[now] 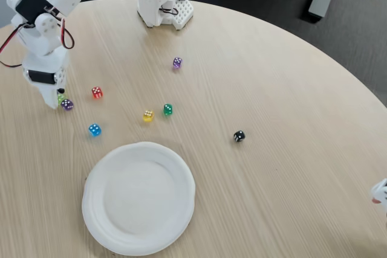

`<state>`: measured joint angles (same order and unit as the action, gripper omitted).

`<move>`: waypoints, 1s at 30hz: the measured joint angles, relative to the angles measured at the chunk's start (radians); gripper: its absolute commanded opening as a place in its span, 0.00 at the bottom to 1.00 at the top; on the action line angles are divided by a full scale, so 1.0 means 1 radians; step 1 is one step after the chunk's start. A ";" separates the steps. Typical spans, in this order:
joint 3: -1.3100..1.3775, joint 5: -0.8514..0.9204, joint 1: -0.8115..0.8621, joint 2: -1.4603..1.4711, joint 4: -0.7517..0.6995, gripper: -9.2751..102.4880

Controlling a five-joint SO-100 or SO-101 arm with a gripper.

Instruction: Pick a purple dice and put it in the plate.

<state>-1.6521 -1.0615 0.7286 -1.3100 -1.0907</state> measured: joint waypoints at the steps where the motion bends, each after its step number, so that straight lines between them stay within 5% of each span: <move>1: 0.000 0.005 -0.005 0.000 0.000 0.21; 13: 0.000 0.192 0.003 0.000 -0.003 0.22; 30: 0.000 0.195 -0.005 0.000 -0.003 0.23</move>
<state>-1.6521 -0.8667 0.7240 -1.3100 -1.0937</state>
